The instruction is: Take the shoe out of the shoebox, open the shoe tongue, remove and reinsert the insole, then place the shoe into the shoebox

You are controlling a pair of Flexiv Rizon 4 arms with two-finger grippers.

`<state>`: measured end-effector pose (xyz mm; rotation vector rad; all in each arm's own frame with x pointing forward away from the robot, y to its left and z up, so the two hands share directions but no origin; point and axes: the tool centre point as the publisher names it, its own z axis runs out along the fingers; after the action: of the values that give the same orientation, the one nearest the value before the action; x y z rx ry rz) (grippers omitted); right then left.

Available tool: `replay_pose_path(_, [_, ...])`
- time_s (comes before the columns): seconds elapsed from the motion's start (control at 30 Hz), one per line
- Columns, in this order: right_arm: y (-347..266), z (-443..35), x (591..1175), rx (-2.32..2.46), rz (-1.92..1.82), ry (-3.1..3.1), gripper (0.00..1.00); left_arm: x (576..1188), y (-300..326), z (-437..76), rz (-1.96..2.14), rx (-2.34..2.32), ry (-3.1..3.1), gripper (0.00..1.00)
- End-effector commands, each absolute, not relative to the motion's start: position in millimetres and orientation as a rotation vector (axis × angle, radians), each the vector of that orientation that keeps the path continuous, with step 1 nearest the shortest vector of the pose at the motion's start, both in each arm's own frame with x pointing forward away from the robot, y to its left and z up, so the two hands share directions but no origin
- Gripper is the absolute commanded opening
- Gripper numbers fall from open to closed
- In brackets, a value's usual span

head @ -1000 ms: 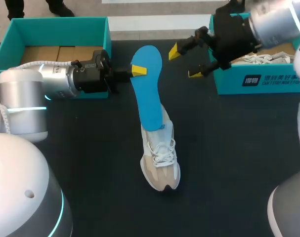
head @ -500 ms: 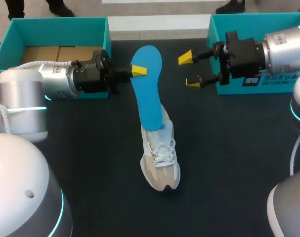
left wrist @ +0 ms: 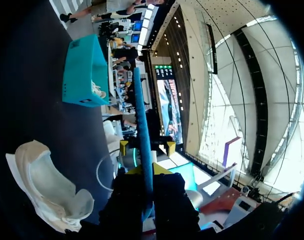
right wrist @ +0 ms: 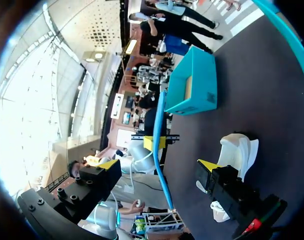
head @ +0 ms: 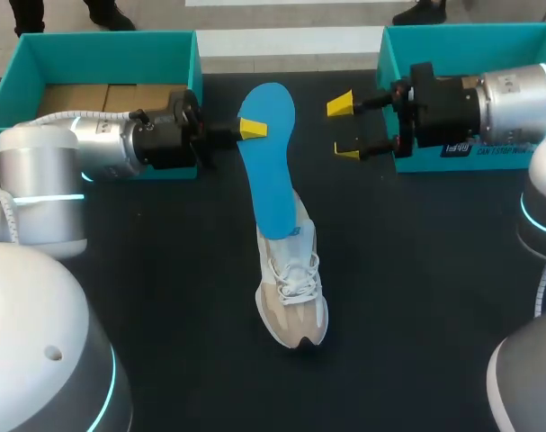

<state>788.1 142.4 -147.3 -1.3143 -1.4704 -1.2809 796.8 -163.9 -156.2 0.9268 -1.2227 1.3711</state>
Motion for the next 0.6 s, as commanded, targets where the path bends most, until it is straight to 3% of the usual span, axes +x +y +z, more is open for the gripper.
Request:
replay_pose_path(0.03, [144.4, -147.0, 790.0, -1.316, -1.278, -1.472, 1.00, 811.7, -151.8, -144.1, 1.559, 0.685, -1.389, 0.00])
replay_pose_path(0.33, [144.4, -147.0, 790.0, -1.316, -1.278, -1.472, 1.00, 833.0, -144.6, -122.6, 1.847, 0.243, -1.745, 0.00])
replay_pose_path(0.6, [144.4, -147.0, 790.0, -1.316, -1.278, -1.472, 1.00, 832.0, -148.1, -120.4, 1.946, 0.195, -1.864, 0.00])
